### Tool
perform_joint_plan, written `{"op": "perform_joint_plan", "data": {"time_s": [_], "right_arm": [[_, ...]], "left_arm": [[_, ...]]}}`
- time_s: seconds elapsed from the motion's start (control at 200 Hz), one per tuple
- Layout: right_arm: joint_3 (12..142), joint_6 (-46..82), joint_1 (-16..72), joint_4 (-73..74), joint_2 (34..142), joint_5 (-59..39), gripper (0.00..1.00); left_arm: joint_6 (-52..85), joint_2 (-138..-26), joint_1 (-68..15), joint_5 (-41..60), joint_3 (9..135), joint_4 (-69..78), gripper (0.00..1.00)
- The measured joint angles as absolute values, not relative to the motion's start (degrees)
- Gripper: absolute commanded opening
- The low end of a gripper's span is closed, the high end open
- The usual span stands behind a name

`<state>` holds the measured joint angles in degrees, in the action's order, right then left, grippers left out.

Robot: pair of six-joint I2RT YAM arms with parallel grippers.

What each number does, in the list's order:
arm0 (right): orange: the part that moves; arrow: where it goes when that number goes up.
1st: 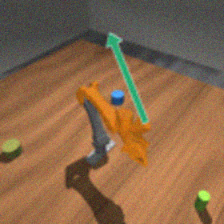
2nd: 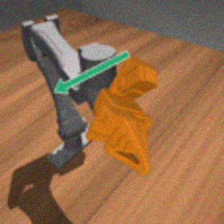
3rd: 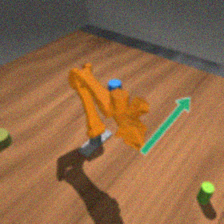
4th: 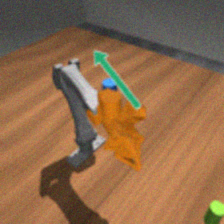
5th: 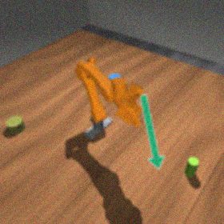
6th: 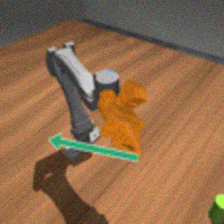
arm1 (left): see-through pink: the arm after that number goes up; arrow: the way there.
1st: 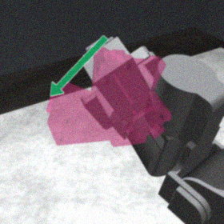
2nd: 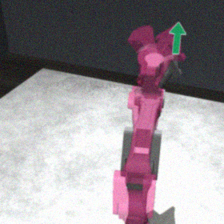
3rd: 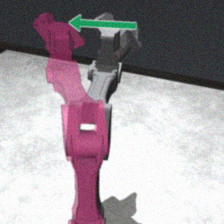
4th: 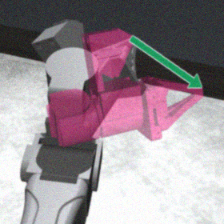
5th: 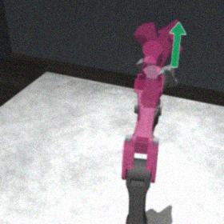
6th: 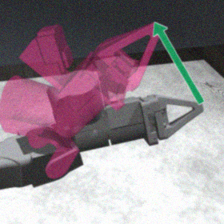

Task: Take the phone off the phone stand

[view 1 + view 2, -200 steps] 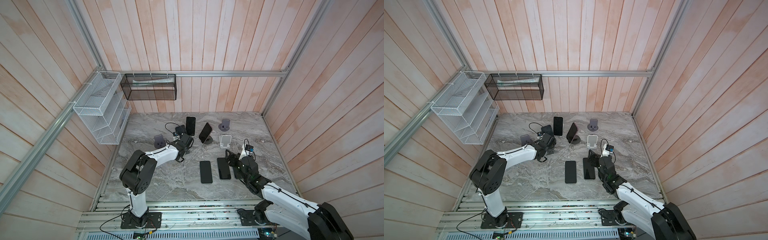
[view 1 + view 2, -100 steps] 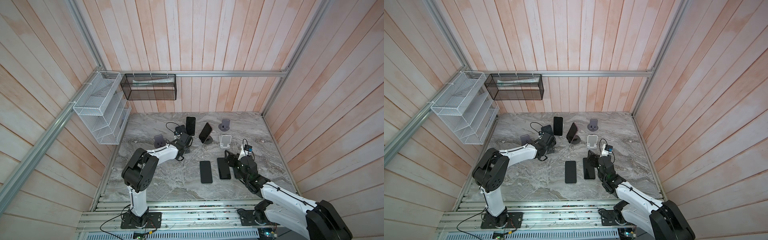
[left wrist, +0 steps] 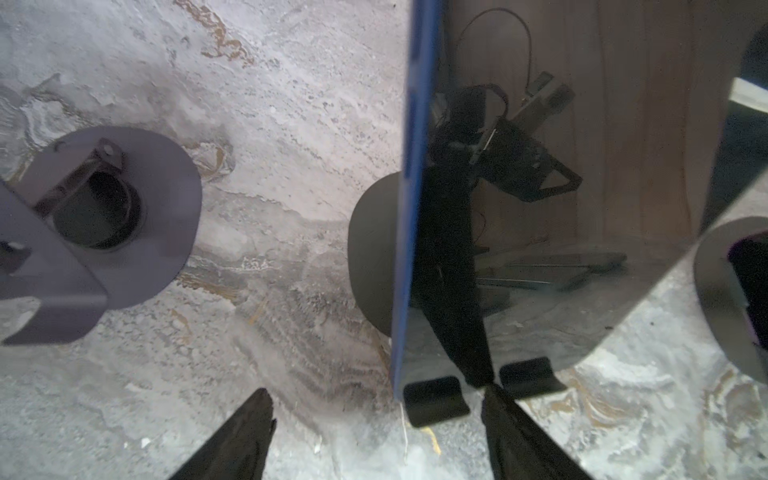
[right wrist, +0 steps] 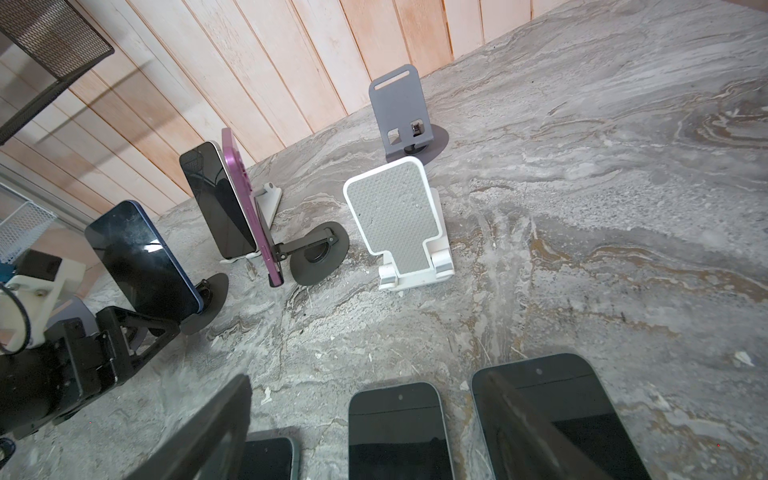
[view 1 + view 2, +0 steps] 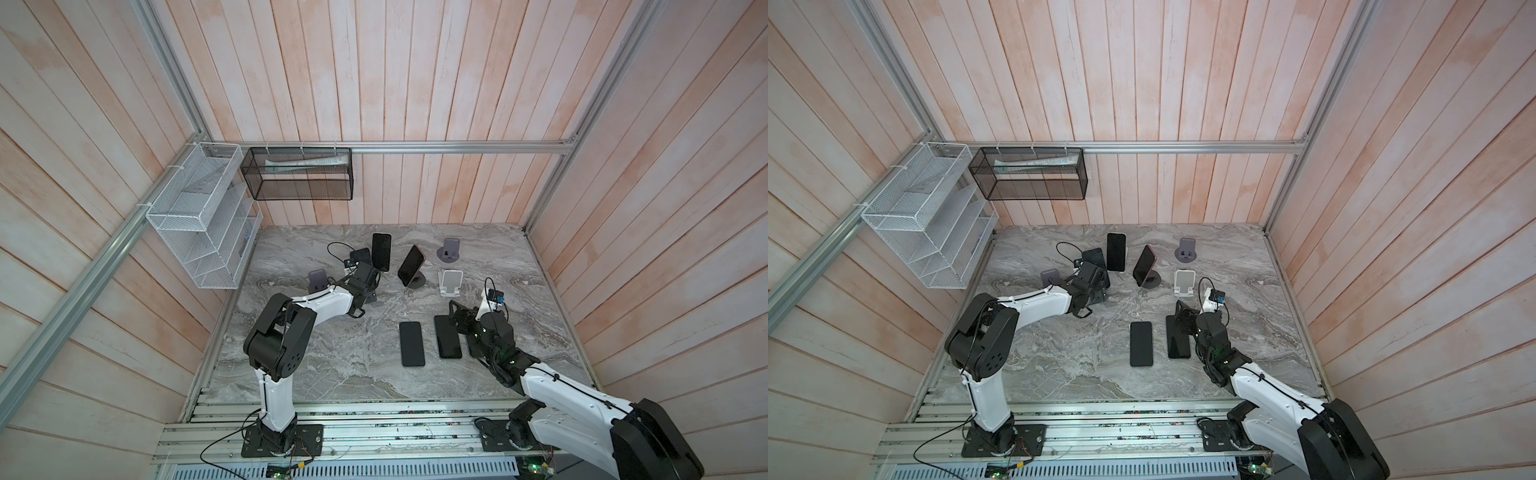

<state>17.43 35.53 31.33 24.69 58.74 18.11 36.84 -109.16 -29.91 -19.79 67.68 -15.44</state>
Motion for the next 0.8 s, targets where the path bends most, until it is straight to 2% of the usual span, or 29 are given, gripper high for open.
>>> {"op": "perform_joint_plan", "data": {"time_s": [0.595, 0.8], "right_arm": [[17.43, 35.55, 31.33, 24.64, 57.91, 18.06, 0.87], [17.43, 35.55, 31.33, 24.64, 57.91, 17.87, 0.88]], "left_arm": [[37.06, -106.26, -28.58, -19.75, 63.61, -15.18, 0.81], [36.84, -104.38, -28.23, -16.53, 63.57, -15.88, 0.8]]}}
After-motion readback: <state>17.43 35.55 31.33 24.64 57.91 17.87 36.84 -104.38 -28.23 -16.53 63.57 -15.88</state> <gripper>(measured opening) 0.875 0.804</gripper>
